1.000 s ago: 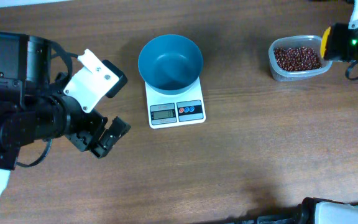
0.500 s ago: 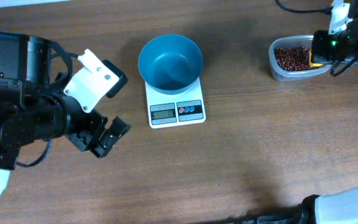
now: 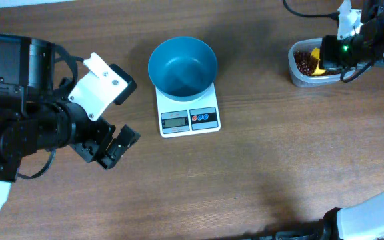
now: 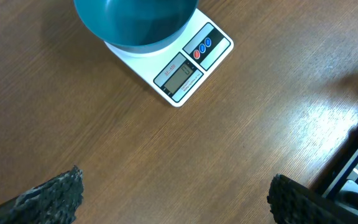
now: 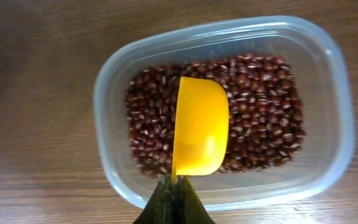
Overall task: Scoop item into bowl and weigh 50g on scale
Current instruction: 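Lower the scoop into the red beans with the right gripper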
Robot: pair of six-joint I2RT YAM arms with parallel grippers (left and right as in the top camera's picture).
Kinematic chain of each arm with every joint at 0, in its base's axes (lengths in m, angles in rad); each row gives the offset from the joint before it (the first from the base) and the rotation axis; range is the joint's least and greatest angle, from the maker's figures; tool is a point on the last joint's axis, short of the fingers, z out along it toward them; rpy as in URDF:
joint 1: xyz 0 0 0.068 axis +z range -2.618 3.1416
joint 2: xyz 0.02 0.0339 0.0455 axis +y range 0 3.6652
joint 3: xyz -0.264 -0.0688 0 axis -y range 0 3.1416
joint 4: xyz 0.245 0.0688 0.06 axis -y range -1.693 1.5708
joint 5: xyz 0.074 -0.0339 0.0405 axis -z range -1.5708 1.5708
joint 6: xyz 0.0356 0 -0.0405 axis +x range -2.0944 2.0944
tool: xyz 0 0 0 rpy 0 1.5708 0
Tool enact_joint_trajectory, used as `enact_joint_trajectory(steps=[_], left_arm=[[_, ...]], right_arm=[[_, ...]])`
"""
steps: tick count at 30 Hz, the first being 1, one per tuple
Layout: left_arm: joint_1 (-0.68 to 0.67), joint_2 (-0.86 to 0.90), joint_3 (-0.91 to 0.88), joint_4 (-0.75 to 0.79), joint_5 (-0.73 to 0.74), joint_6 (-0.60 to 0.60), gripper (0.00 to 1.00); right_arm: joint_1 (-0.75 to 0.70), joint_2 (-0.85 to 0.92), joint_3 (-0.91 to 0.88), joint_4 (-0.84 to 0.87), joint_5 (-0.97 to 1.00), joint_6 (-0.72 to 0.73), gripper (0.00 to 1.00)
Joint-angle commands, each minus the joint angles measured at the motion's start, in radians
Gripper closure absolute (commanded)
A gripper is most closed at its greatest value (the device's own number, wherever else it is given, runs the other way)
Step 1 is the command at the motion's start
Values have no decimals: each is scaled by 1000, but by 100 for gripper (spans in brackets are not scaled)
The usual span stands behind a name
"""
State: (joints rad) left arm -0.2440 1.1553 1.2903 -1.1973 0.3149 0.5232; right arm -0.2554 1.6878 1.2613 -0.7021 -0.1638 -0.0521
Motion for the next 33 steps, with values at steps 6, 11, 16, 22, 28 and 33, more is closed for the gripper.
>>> enact_joint_trajectory(steps=[6, 11, 16, 22, 28, 33], left_arm=[[-3, -6, -6, -1, 10, -2, 1], [-3, -6, -6, -1, 10, -2, 1], [-3, -6, -6, -1, 10, -2, 1], [-3, -6, -6, -1, 10, -2, 1], [-3, -6, -6, -1, 10, -2, 1], [-3, -6, -6, -1, 10, -2, 1]], right_arm=[[6, 9, 12, -23, -144, 120, 96], [5, 9, 12, -44, -152, 254, 96], [-82, 9, 12, -42, -208, 362, 96], [-210, 10, 12, -26, -377, 383, 96], [-250, 10, 11, -27, -340, 105, 96], [-108, 10, 5, -3, -26, -129, 96]])
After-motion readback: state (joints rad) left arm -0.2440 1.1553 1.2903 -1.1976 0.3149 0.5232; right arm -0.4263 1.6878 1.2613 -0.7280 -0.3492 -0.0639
